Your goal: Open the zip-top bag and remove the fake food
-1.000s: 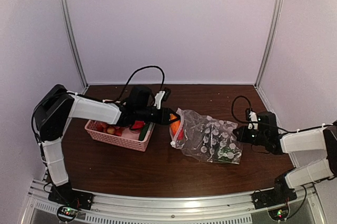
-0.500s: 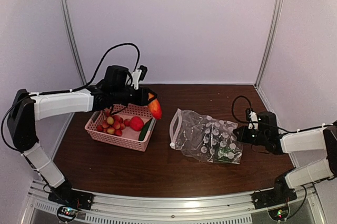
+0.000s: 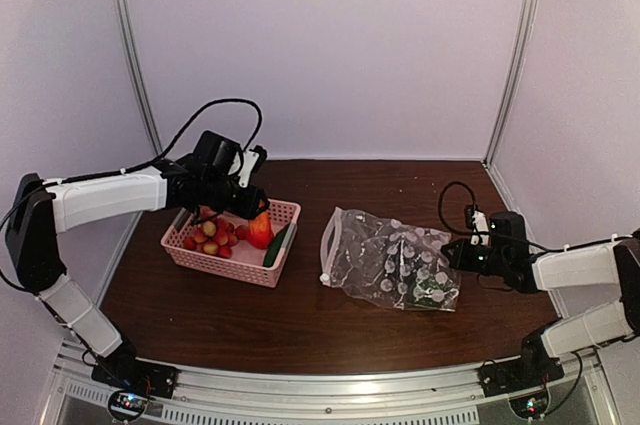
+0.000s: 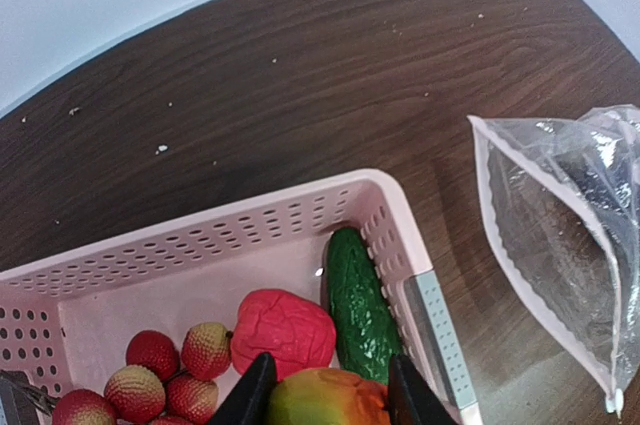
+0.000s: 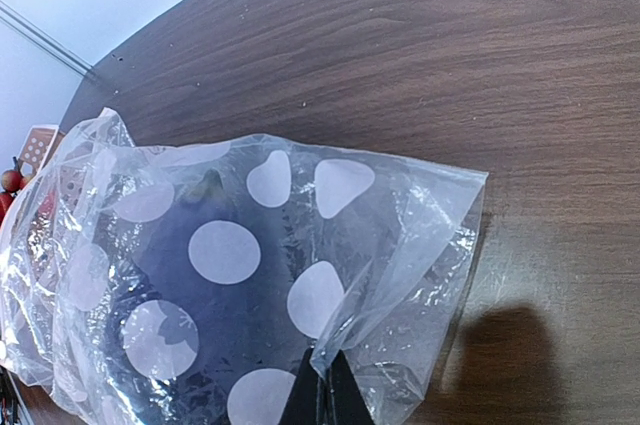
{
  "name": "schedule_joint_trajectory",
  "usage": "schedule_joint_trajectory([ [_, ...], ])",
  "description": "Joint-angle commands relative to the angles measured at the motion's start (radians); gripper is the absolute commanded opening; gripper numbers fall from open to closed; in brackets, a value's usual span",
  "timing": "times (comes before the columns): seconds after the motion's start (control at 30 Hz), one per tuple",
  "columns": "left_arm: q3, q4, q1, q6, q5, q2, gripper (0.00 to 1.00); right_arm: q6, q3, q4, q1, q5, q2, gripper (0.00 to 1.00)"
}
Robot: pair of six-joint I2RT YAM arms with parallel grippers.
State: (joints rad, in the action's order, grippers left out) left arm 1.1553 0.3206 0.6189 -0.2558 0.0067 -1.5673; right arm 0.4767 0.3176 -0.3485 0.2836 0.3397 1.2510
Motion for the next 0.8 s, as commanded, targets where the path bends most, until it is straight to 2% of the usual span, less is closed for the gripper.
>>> schedule_joint_trajectory([
  [0.0, -0.011, 0.043, -0.005, 0.023, -0.078, -0.038, 0.17, -0.017, 0.003, -0.002, -0.006, 0.016, -0.008, 0.00],
  [0.33, -0.093, 0.019, -0.006, -0.114, -0.105, -0.035, 0.23, -0.029, 0.011, 0.009, -0.006, 0.014, -0.010, 0.00],
  [0.4, -0.121, 0.011, -0.006, -0.137, -0.110, -0.023, 0.29, -0.030, 0.012, 0.007, -0.006, 0.015, -0.009, 0.00],
  [0.6, -0.144, -0.004, -0.005, -0.152, -0.150, 0.026, 0.59, -0.041, 0.017, 0.007, -0.006, 0.021, -0.003, 0.00],
  [0.77, -0.123, -0.051, -0.004, -0.120, -0.088, 0.073, 0.66, -0.040, 0.017, 0.004, -0.006, 0.022, 0.005, 0.00],
])
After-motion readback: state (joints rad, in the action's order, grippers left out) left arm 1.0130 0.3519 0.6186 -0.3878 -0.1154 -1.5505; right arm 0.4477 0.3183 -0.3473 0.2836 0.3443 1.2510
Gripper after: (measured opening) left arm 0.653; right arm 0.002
